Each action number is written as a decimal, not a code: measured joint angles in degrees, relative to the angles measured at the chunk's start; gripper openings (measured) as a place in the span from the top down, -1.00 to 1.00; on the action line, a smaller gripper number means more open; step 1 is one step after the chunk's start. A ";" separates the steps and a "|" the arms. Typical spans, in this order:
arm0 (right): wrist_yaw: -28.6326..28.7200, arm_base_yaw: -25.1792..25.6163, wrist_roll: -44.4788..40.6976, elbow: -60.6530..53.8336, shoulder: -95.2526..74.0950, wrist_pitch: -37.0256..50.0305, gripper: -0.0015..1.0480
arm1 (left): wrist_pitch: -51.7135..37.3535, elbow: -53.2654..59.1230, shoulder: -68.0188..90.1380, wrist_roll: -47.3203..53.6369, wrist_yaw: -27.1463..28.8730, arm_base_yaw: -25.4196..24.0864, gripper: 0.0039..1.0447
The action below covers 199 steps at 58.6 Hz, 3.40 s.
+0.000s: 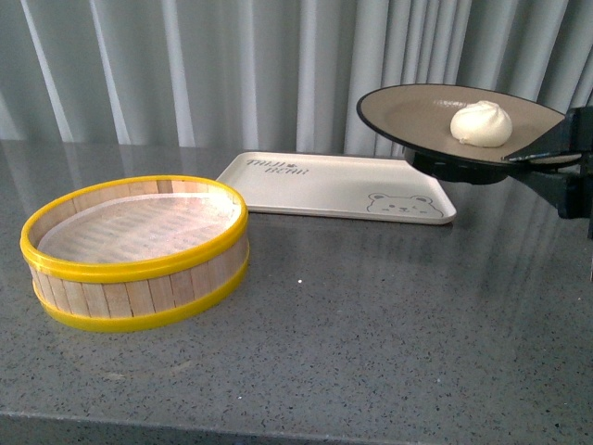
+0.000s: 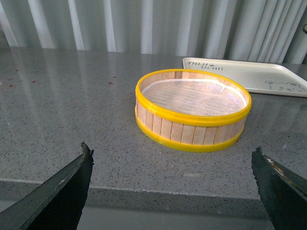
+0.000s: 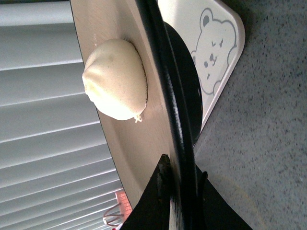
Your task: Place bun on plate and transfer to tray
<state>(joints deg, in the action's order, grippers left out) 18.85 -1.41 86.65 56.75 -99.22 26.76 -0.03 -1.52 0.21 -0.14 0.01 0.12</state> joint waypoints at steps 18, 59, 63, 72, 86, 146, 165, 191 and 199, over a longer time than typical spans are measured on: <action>0.48 -1.64 -1.29 13.75 -9.94 -5.46 0.94 | 0.00 0.00 0.00 0.00 0.00 0.00 -0.88; 2.45 -1.29 -7.30 34.69 -28.72 -12.98 0.94 | 0.00 0.00 0.00 0.00 0.00 0.00 -0.88; 2.51 -1.31 -7.63 35.93 -29.75 -13.55 0.94 | 0.00 0.00 0.00 0.00 0.00 0.00 -0.88; 2.93 -1.36 -8.09 38.69 -32.20 -14.75 0.94 | 0.00 0.00 0.00 0.00 0.00 0.00 -0.88; 3.17 -1.36 -8.50 42.47 -35.08 -16.04 0.94 | 0.00 0.00 0.00 0.00 0.00 0.00 -0.88; 3.34 -1.53 -10.01 43.25 -35.98 -15.91 -0.15 | 0.00 0.00 0.00 0.00 0.00 0.00 -0.88; 2.67 -2.01 -8.85 34.29 -27.04 -12.26 -0.82 | 0.00 0.00 0.00 0.00 0.00 0.00 -0.88; -6.69 -9.07 -7.19 4.13 0.96 -9.46 -0.84 | 0.00 0.00 -0.04 0.00 0.00 0.00 -0.88; -22.62 -9.35 -26.51 -3.30 0.79 8.31 -0.57 | 0.00 0.00 -0.02 0.00 -0.04 0.00 -0.88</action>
<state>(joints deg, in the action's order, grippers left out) -3.77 -10.76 60.14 53.45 -98.43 35.07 -0.03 -1.52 0.19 -0.14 -0.03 0.12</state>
